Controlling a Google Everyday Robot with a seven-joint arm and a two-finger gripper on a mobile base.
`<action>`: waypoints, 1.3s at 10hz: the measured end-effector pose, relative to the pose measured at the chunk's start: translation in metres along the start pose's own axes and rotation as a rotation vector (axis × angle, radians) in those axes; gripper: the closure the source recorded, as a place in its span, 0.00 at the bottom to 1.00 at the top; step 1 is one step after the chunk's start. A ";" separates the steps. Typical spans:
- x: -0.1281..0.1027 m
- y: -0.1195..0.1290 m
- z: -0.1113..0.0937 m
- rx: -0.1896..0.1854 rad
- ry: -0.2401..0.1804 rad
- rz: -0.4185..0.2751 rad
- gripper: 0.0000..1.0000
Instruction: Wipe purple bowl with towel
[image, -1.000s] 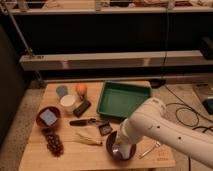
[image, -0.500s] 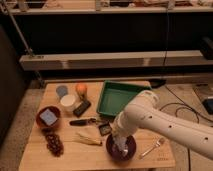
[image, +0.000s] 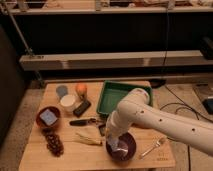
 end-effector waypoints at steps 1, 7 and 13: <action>-0.003 -0.002 0.004 0.004 -0.018 -0.009 0.86; -0.028 0.021 0.011 0.019 -0.108 -0.006 0.86; -0.015 0.065 -0.016 -0.028 0.015 0.102 0.86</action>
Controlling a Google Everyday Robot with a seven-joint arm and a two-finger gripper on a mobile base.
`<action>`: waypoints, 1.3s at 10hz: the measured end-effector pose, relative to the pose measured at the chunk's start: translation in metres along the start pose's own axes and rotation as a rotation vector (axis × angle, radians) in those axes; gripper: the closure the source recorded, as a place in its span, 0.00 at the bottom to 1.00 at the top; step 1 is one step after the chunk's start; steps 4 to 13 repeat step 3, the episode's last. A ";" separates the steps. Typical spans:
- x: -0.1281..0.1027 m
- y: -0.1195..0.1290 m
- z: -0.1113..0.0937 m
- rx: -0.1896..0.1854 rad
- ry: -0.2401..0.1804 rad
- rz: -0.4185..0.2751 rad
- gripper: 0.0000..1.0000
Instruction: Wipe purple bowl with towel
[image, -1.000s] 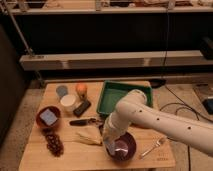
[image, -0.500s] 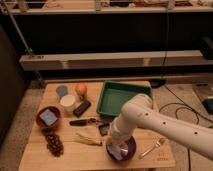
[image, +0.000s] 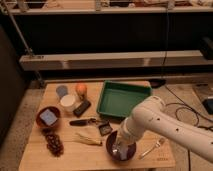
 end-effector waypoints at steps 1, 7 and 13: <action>0.002 0.002 -0.003 -0.007 0.018 0.013 0.86; 0.009 0.005 -0.008 -0.019 0.053 0.039 0.86; 0.009 0.005 -0.008 -0.019 0.053 0.039 0.86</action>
